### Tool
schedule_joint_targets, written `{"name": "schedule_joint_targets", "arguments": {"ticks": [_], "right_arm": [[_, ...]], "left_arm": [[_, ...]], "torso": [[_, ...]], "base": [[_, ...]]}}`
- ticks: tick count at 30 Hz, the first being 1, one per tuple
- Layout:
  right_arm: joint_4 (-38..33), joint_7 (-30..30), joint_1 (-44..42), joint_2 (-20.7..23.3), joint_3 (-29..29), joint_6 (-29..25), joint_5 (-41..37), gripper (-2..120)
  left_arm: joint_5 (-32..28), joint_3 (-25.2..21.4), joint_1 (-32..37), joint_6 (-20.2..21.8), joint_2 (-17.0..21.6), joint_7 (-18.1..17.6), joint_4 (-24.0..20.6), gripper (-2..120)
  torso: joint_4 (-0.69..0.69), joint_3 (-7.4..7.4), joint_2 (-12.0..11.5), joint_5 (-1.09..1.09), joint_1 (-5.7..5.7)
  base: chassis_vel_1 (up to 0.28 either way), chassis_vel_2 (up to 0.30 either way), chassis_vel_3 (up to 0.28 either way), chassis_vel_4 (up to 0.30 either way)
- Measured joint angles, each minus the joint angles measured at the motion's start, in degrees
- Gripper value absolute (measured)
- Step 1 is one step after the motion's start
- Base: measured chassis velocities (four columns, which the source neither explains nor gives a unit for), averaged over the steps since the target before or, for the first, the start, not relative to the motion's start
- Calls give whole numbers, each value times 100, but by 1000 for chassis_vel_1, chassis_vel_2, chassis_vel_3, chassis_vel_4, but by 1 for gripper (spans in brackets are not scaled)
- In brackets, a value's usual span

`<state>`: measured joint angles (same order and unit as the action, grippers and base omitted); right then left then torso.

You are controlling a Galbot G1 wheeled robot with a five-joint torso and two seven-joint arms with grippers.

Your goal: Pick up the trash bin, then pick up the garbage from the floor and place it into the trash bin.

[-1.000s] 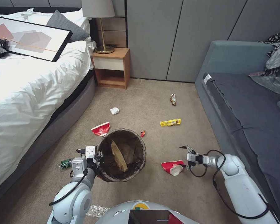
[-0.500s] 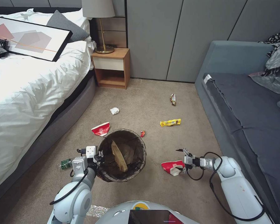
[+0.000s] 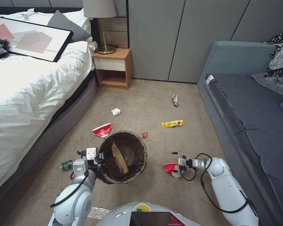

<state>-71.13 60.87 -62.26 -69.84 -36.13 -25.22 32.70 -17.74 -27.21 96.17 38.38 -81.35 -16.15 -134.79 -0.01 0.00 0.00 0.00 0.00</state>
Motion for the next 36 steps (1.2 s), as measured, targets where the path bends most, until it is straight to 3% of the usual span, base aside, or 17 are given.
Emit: {"name": "schedule_joint_targets", "arguments": {"ticks": [24,36], "right_arm": [[-73,-5,-263,-41,-154,-195,344,100],[486,-45,35,-1,-197,-284,567,100]], "left_arm": [[8,4,-26,-9,54,19,3,2],[21,-1,-14,-12,30,24,-7,2]], "torso": [[1,0,0,0,0],[1,0,0,0,0]], "base": [[0,0,0,0],[0,0,0,0]]}}
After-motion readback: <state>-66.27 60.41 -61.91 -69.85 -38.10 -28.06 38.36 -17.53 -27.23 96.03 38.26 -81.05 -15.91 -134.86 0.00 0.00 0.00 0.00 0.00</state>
